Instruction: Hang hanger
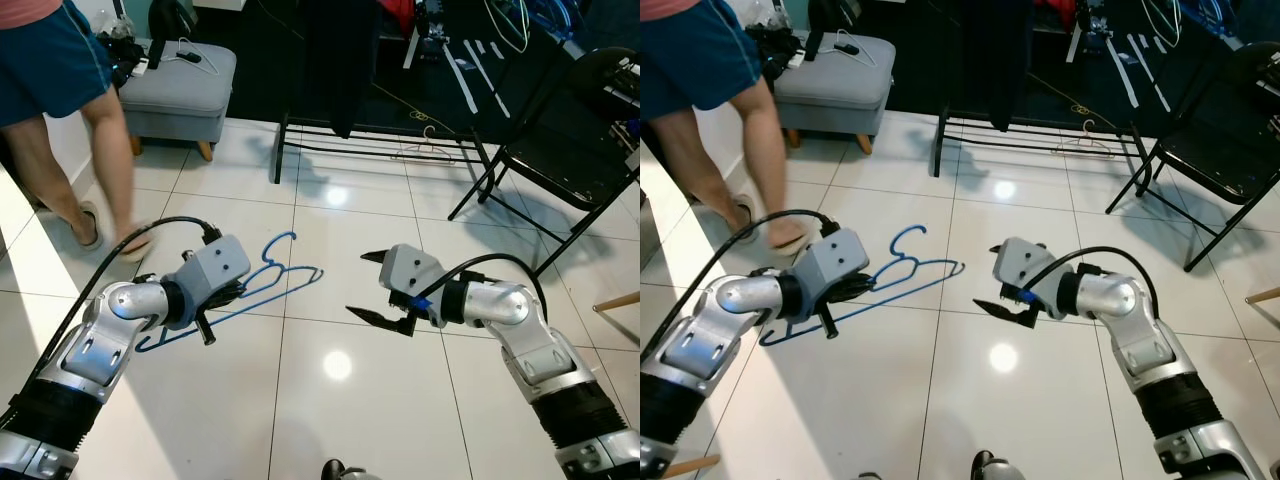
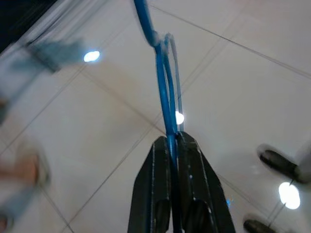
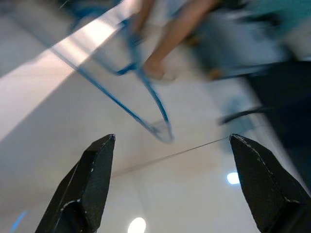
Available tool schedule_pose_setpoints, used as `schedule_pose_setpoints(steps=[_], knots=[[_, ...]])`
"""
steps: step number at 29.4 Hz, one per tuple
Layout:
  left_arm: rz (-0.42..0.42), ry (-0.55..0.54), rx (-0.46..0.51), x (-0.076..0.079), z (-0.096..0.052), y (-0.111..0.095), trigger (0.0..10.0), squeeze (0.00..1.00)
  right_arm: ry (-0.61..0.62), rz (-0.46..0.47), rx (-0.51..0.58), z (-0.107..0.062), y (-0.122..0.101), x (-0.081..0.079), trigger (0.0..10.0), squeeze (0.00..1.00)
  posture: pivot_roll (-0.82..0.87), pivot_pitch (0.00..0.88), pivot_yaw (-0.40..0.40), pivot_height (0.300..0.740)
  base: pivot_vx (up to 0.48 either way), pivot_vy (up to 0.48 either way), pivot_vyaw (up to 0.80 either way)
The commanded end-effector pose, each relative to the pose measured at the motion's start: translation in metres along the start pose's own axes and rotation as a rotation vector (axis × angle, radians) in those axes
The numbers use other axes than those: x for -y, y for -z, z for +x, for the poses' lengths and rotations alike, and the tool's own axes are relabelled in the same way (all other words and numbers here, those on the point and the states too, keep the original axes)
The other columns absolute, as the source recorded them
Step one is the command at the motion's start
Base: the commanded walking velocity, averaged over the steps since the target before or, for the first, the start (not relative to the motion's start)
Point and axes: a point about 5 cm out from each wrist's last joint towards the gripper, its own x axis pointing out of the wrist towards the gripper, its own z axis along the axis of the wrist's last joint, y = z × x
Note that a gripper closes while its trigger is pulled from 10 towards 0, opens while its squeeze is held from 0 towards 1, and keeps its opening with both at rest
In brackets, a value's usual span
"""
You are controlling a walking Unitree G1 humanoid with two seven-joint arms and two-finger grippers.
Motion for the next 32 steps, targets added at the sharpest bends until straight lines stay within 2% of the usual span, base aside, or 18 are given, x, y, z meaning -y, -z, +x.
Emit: schedule_pose_setpoints(steps=[1,2,3,4,5,7,8,9,11,15,17,18,20,22,23,25,29,32], knots=[[-0.095,-0.102,-0.025,-0.005,-0.002,0.009,0.0,0.00,0.168,-0.001,0.043,-0.004,-0.006,0.014,10.0,0.00,-0.02,0.193,-0.091,0.740,0.000,0.000,0.00],[-0.164,-0.179,-0.018,-0.008,-0.003,0.012,0.0,0.00,0.280,0.036,0.096,-0.002,-0.011,0.017,10.0,0.00,-0.03,0.201,-0.087,0.740,0.000,0.000,0.00],[-0.164,-0.179,-0.018,-0.008,-0.003,0.012,0.0,0.00,0.280,0.036,0.096,-0.002,-0.011,0.017,10.0,0.00,-0.03,0.201,-0.087,0.740,0.000,0.000,0.00],[-0.203,-0.221,-0.014,-0.009,-0.003,0.014,0.0,0.00,0.337,0.063,0.127,-0.001,-0.014,0.017,10.0,0.00,-0.03,0.201,-0.087,0.740,0.000,0.000,0.00],[-0.244,-0.228,0.026,-0.007,-0.003,0.011,0.0,0.00,0.321,0.087,0.132,0.003,-0.013,0.008,10.0,0.00,-0.03,0.206,-0.085,0.740,0.000,0.000,0.00],[-0.244,-0.228,0.026,-0.007,-0.003,0.011,0.0,0.00,0.321,0.087,0.132,0.003,-0.013,0.008,10.0,0.00,-0.03,0.206,-0.085,0.740,0.000,0.000,0.00],[-0.283,-0.236,0.062,-0.005,-0.004,0.009,0.0,0.00,0.305,0.104,0.130,0.005,-0.011,0.001,10.0,0.00,-0.03,0.206,-0.085,0.740,0.000,0.000,0.00],[-0.283,-0.236,0.062,-0.005,-0.004,0.009,0.0,0.00,0.305,0.104,0.130,0.005,-0.011,0.001,10.0,0.00,-0.03,0.206,-0.085,0.740,0.000,0.000,0.00],[-0.358,-0.264,0.149,-0.004,-0.008,0.001,0.0,0.00,0.276,0.167,0.123,0.012,-0.010,-0.016,10.0,0.00,-0.02,0.214,-0.089,0.740,0.000,0.000,0.00],[-0.374,-0.287,0.179,-0.004,-0.013,-0.001,0.0,0.00,0.262,0.225,0.083,0.017,-0.005,-0.027,10.0,0.00,-0.02,0.220,-0.087,0.740,0.000,0.000,0.00],[-0.391,-0.299,0.216,-0.004,-0.017,-0.004,0.0,0.00,0.252,0.270,-0.034,0.020,0.012,-0.038,10.0,0.00,-0.02,0.209,-0.088,0.740,0.000,0.000,0.00],[-0.385,-0.285,0.269,-0.003,-0.020,-0.010,0.0,0.00,0.239,0.300,-0.055,0.021,0.017,-0.043,10.0,0.00,-0.02,0.205,-0.090,0.740,0.000,0.000,0.00],[-0.385,-0.285,0.269,-0.003,-0.020,-0.010,0.0,0.00,0.239,0.300,-0.055,0.021,0.017,-0.043,10.0,0.00,-0.02,0.205,-0.090,0.740,0.000,0.000,0.00],[-0.281,-0.194,0.318,0.006,-0.025,-0.019,0.2,0.00,0.192,0.482,0.088,0.025,0.002,-0.045,10.0,0.00,-0.02,0.189,-0.089,0.740,0.000,0.000,0.00],[-0.281,-0.194,0.318,0.006,-0.025,-0.019,0.2,0.00,0.192,0.482,0.088,0.025,0.002,-0.045,10.0,0.00,-0.02,0.189,-0.089,0.740,0.000,0.000,0.00],[-0.262,-0.203,0.285,0.006,-0.025,-0.015,0.0,0.00,0.126,0.488,0.217,0.026,-0.018,-0.045,10.0,0.00,-0.03,0.182,-0.086,0.740,0.000,0.000,0.00],[-0.301,-0.220,0.276,0.005,-0.020,-0.017,0.0,0.00,0.118,0.440,0.227,0.027,-0.021,-0.047,10.0,0.00,-0.02,0.187,-0.091,0.740,0.000,0.000,0.00],[-0.341,-0.189,0.307,0.010,-0.015,-0.026,0.0,0.00,0.157,0.414,0.207,0.031,-0.019,-0.047,10.0,0.00,-0.02,0.193,-0.093,0.740,0.000,0.000,0.00]])
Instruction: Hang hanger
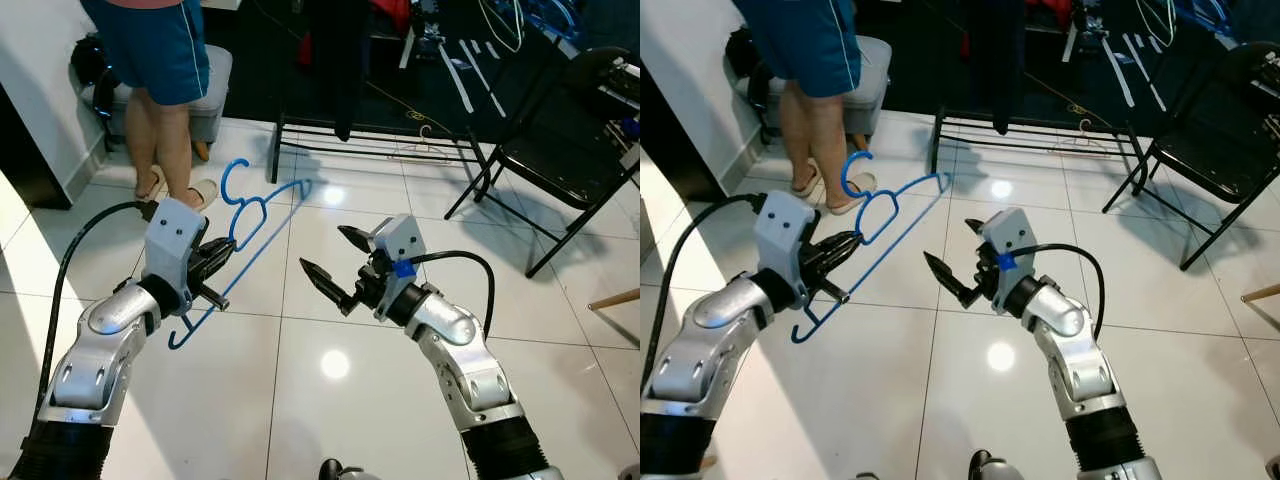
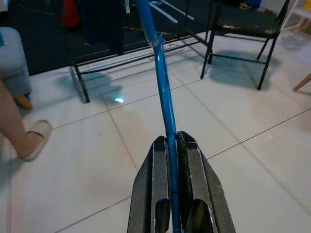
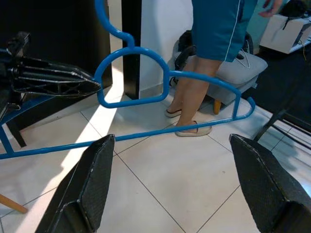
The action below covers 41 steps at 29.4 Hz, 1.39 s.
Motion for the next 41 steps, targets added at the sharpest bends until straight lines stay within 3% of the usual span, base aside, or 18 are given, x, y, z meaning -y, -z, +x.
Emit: schedule_pose_setpoints(steps=[1,7,9,11,14,16,20,23,32,35,41], knots=[[-0.035,0.039,0.005,0.011,0.003,-0.002,0.0,0.00,0.027,-0.024,-0.012,0.002,0.003,-0.001,10.0,0.00,-0.02,0.193,-0.093,0.740,0.000,0.000,0.00],[-0.041,0.051,0.008,0.018,0.004,-0.003,0.0,0.00,0.060,-0.047,0.040,0.009,-0.010,-0.002,10.0,0.00,-0.02,0.199,-0.085,0.740,0.000,0.000,0.00],[-0.047,0.046,0.011,0.020,0.005,-0.003,0.0,0.00,0.085,-0.015,0.066,0.012,-0.015,-0.001,10.0,0.00,-0.02,0.197,-0.083,0.740,0.000,0.000,0.00],[-0.058,0.049,0.024,0.023,0.006,-0.005,0.0,0.00,0.131,0.154,0.118,0.017,-0.021,0.000,10.0,0.00,-0.02,0.201,-0.083,0.740,0.000,0.000,0.00],[-0.047,0.055,0.033,0.024,0.007,-0.007,0.0,0.00,0.142,0.190,0.134,0.019,-0.024,0.001,10.0,0.00,-0.01,0.203,-0.087,0.740,0.000,0.000,0.00],[-0.040,0.055,0.036,0.023,0.007,-0.007,0.0,0.00,0.149,0.162,0.142,0.020,-0.028,0.003,10.0,0.00,-0.01,0.202,-0.085,0.740,0.000,0.000,0.00],[-0.031,0.056,0.034,0.020,0.006,-0.008,0.0,0.00,0.122,-0.012,0.145,0.022,-0.037,0.007,10.0,0.00,-0.01,0.203,-0.083,0.740,0.000,0.000,0.00],[-0.030,0.063,0.028,0.023,0.006,-0.009,0.0,0.00,0.089,-0.070,0.149,0.024,-0.041,0.008,10.0,0.00,-0.01,0.202,-0.082,0.740,0.000,0.000,0.00],[-0.026,0.070,0.023,0.024,0.008,-0.010,0.0,0.00,-0.032,-0.127,0.104,0.034,-0.044,0.004,10.0,0.00,-0.01,0.200,-0.077,0.740,0.000,0.000,0.00],[-0.002,0.088,0.026,0.025,0.009,-0.014,0.0,0.00,-0.107,-0.082,0.102,0.044,-0.046,0.001,10.0,0.00,-0.01,0.200,-0.080,0.740,0.000,0.000,0.00],[0.038,0.108,0.015,0.029,0.008,-0.015,0.0,0.00,-0.153,-0.094,0.109,0.053,-0.048,-0.002,10.0,0.00,0.00,0.203,-0.083,0.740,0.000,0.000,0.00]])
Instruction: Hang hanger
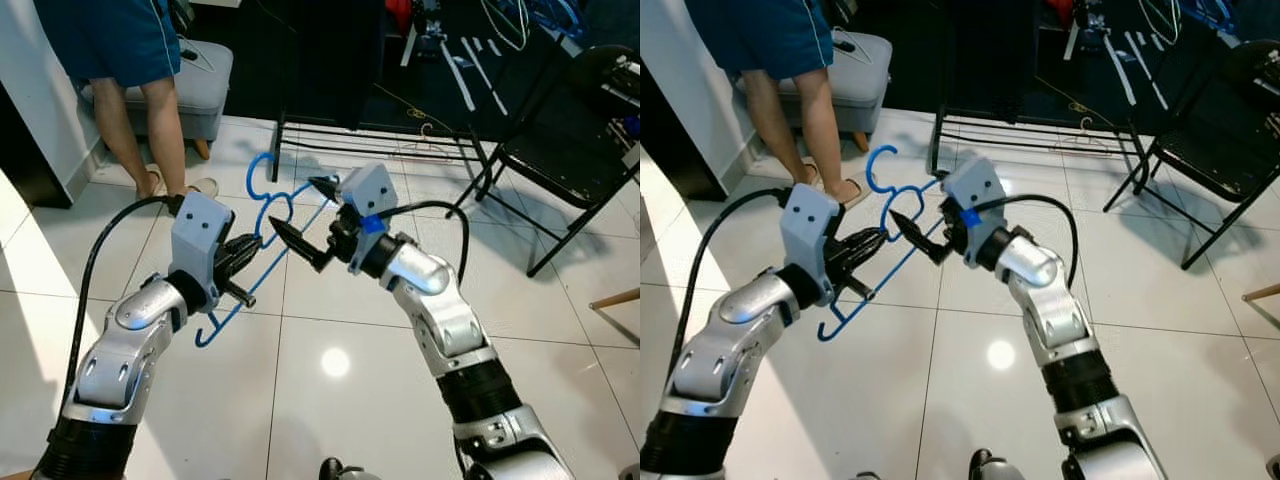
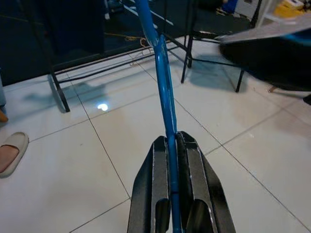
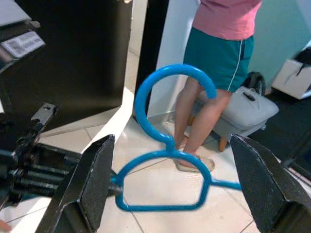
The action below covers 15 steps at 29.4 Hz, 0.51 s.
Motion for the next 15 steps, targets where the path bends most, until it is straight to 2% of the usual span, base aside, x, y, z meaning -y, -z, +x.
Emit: schedule_pose_setpoints(steps=[1,8,15], knots=[[0.029,0.026,-0.009,0.003,-0.001,-0.002,0.0,0.00,-0.023,0.002,-0.004,0.001,0.003,-0.003,10.0,0.00,0.00,0.203,-0.083,0.740,0.000,0.000,0.00],[0.109,0.089,-0.038,0.016,-0.001,-0.002,0.0,0.00,-0.061,-0.011,0.022,0.016,-0.003,-0.003,10.0,0.00,0.01,0.204,-0.082,0.740,0.000,0.000,0.00],[0.101,0.101,-0.025,0.022,0.003,-0.005,0.0,0.00,-0.092,0.002,0.018,0.020,-0.003,-0.007,10.0,0.00,0.01,0.203,-0.083,0.740,0.000,0.000,0.00]])
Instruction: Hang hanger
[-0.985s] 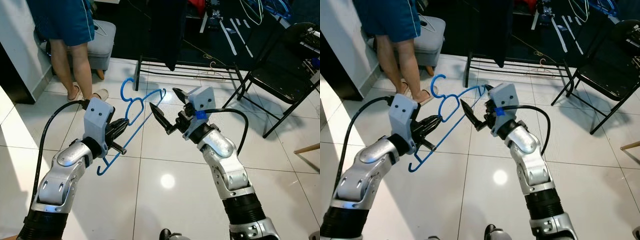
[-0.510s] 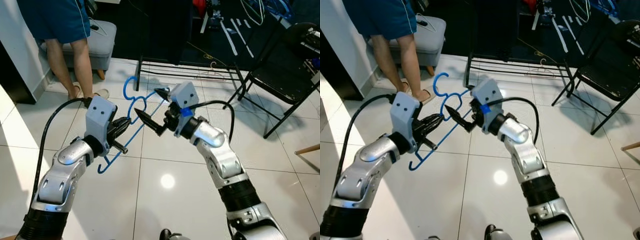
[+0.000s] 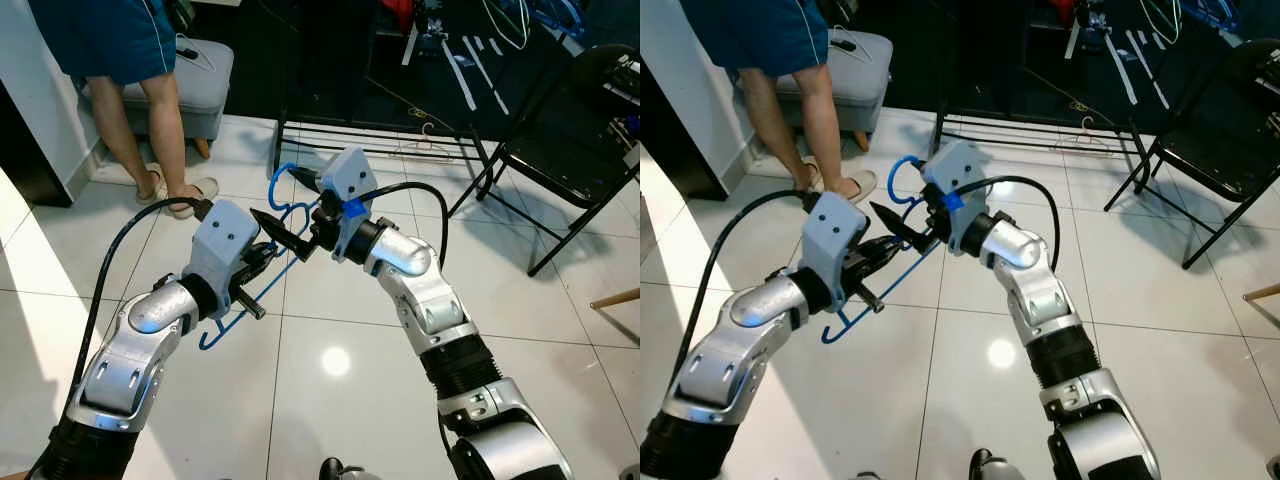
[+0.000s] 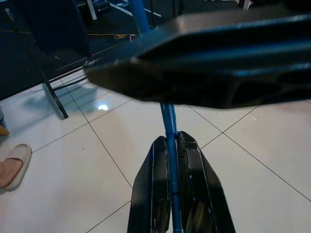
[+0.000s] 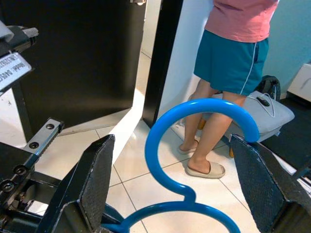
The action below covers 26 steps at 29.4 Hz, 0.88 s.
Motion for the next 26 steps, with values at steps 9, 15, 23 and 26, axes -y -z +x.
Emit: schedule_pose_setpoints(steps=[9,15,23,26], knots=[[-0.017,-0.011,-0.031,0.005,0.005,0.002,0.0,0.00,-0.052,0.004,-0.001,0.003,0.003,-0.008,10.0,0.00,0.00,0.204,-0.078,0.740,0.000,0.000,0.00],[-0.027,-0.051,-0.033,0.004,0.008,-0.001,0.0,0.00,0.107,-0.005,-0.047,0.000,0.012,0.002,10.0,0.00,0.00,0.206,-0.079,0.740,0.000,0.000,0.00],[-0.046,-0.080,-0.004,0.008,0.017,-0.011,0.0,0.00,0.298,0.030,-0.113,-0.005,0.023,0.013,10.0,0.00,0.00,0.208,-0.078,0.740,0.000,0.000,0.00],[-0.048,-0.078,0.000,0.010,0.019,-0.012,0.0,0.00,0.297,0.037,-0.096,-0.003,0.021,0.010,10.0,0.00,0.00,0.208,-0.078,0.740,0.000,0.000,0.00]])
